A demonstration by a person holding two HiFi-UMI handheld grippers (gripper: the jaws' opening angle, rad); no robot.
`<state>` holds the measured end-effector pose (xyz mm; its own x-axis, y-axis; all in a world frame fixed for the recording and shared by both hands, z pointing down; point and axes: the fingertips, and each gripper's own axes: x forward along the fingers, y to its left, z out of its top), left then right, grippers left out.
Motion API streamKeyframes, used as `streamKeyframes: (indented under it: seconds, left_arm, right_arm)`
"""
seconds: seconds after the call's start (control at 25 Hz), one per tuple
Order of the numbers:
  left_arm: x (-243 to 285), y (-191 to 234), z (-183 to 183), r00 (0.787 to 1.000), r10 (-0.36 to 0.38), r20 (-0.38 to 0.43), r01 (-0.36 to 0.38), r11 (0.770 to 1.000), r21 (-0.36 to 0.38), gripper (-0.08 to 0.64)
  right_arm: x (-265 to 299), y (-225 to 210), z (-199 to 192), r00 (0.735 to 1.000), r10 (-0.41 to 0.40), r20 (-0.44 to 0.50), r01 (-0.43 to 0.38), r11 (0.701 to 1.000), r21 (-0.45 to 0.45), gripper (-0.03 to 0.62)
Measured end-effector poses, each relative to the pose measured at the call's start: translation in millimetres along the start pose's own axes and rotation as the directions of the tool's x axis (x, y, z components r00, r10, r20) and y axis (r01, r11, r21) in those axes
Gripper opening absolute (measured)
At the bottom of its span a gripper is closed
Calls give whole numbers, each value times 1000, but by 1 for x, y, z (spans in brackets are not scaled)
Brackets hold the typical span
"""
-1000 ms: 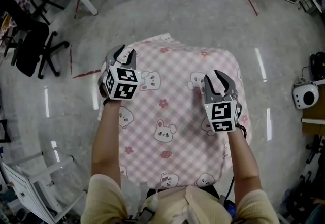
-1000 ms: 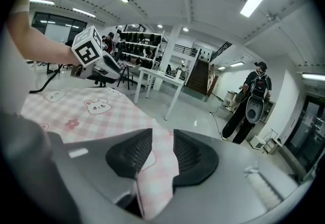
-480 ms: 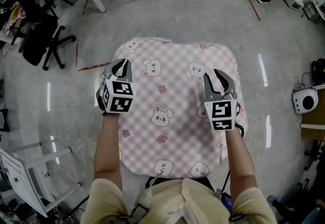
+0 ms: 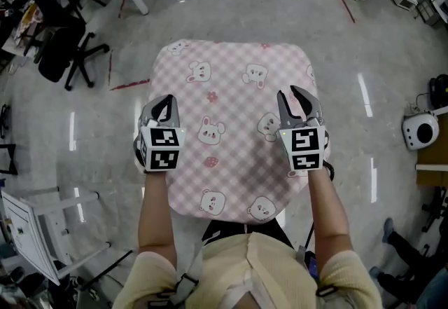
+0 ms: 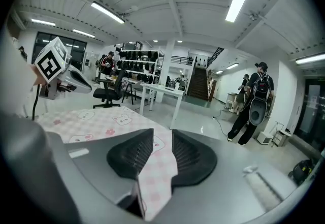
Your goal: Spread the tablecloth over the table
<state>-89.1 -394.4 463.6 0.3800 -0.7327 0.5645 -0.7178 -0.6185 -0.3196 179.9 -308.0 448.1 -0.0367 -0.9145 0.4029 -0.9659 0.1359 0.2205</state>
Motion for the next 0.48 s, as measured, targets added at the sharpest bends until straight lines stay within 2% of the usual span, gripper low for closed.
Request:
streamKeyframes:
  seconds: [0.16, 0.48]
  left_arm:
    - [-33, -6, 0, 1000, 16, 21, -16, 1000, -23, 6]
    - [-97, -25, -8, 998, 48, 44, -44, 995, -89, 6]
  right_arm:
    - [-25, 6, 2, 1000, 16, 10, -16, 999, 27, 120]
    - [-71, 14, -2, 1000, 20, 14, -20, 999, 27, 103]
